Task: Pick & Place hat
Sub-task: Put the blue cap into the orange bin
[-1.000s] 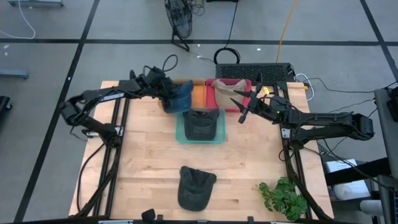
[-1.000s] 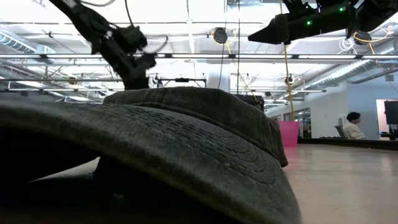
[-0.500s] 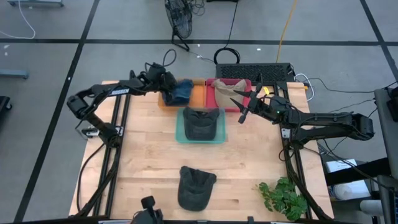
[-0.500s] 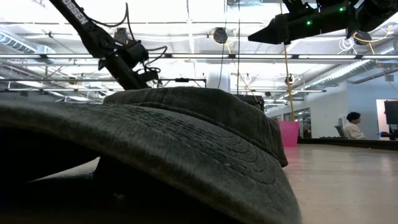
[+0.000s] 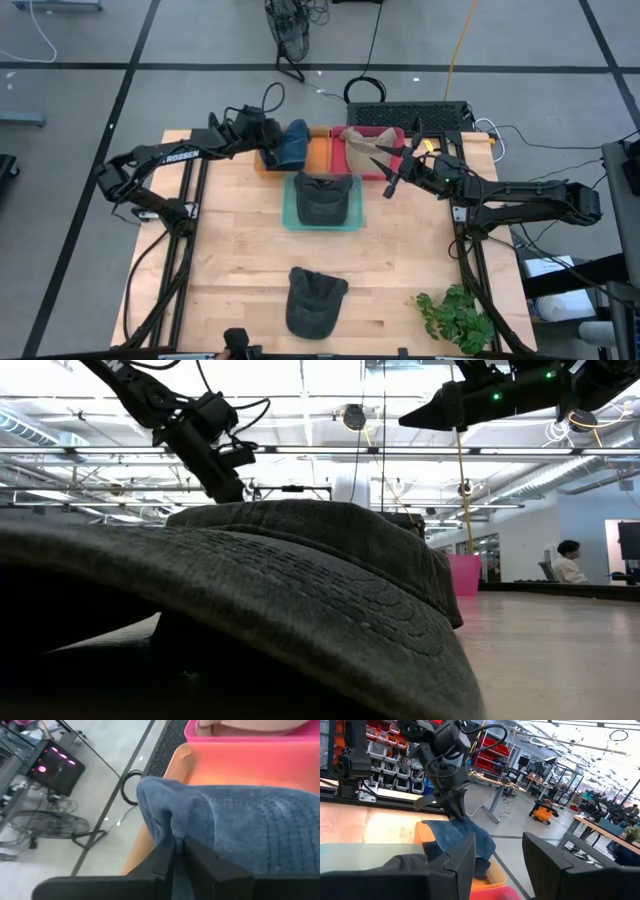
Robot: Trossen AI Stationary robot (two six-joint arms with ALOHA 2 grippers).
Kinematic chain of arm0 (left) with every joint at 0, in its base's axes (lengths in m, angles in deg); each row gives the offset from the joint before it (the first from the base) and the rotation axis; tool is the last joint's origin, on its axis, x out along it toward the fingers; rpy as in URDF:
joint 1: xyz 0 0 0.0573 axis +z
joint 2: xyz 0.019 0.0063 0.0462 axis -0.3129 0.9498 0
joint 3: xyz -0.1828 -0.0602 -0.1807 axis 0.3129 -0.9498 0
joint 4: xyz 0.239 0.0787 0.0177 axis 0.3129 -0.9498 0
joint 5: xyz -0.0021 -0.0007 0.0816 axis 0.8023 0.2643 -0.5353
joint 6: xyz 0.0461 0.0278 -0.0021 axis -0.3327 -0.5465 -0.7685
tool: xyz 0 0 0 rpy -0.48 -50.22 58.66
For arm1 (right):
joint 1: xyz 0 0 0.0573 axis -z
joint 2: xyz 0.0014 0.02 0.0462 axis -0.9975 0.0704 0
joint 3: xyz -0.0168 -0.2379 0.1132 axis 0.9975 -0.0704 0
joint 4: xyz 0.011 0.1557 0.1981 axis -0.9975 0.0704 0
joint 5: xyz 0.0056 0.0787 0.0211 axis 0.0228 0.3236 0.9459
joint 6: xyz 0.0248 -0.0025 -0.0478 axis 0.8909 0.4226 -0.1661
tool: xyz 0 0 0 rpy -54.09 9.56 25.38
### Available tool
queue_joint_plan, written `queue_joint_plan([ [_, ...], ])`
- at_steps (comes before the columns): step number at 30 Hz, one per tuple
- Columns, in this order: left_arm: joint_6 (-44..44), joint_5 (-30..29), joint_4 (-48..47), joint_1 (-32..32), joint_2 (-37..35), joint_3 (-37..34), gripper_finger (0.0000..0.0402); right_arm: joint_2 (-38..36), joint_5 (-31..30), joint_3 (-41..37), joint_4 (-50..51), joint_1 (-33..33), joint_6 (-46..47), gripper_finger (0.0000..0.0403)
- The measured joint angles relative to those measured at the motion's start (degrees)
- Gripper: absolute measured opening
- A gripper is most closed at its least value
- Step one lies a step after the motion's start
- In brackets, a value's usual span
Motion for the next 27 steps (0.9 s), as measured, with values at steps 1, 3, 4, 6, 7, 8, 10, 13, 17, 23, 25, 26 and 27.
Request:
queue_joint_plan([
  [1,-0.53,-0.66,-0.17,-0.24,0.31,0.01,0.0053,0.0,-0.01,0.0,0.0,0.0,0.13,0.0141],
  [3,-1.64,-1.52,-0.74,-0.44,1.3,0.01,0.0053,0.0,0.01,0.0,0.0,0.0,0.16,0.0141],
  [4,-2.11,-2.22,-1.03,-0.53,1.66,0.0,0.0053,0.0,0.01,0.0,0.0,0.0,0.18,0.0141],
  [6,-2.75,-4.5,-0.93,-0.74,1.91,-0.02,0.0053,0.0,0.01,0.0,0.0,0.0,0.19,0.0141],
  [7,-2.75,-5.13,-0.62,-0.86,1.89,0.0,0.0054,0.0,0.01,0.0,0.0,0.0,0.21,0.0141],
  [8,-2.75,-5.18,-0.55,-0.86,1.89,0.0,0.0055,0.0,0.01,0.0,0.0,0.0,0.24,0.0141],
  [10,-2.3,-4.69,-0.52,-0.86,1.89,0.0,0.006,0.0,0.01,0.0,0.0,0.01,0.26,0.0141],
  [13,-2.09,-4.52,-0.23,-0.9,2.12,0.0,0.0076,0.0,0.01,0.0,-0.02,0.0,0.3,0.0141],
  [17,-2.42,-6.24,-0.12,-1.69,2.61,0.0,0.0105,0.0,0.01,0.0,-0.02,0.0,0.3,0.0141],
  [23,-5.32,-13.05,4.11,-3.75,-0.19,0.04,0.0148,0.0,0.01,0.0,-0.02,0.0,0.3,0.0141],
  [25,-5.84,-14.12,3.91,-4.18,-1.59,0.04,0.0159,0.0,0.01,0.0,-0.02,0.0,0.3,0.0141],
  [26,-5.86,-14.12,3.93,-4.28,-2.27,0.04,0.0164,0.0,0.01,0.0,-0.02,0.0,0.3,0.0141],
  [27,-5.74,-14.12,3.87,-4.36,-3.01,0.04,0.0168,0.0,0.01,0.0,-0.02,0.02,0.32,0.0141],
])
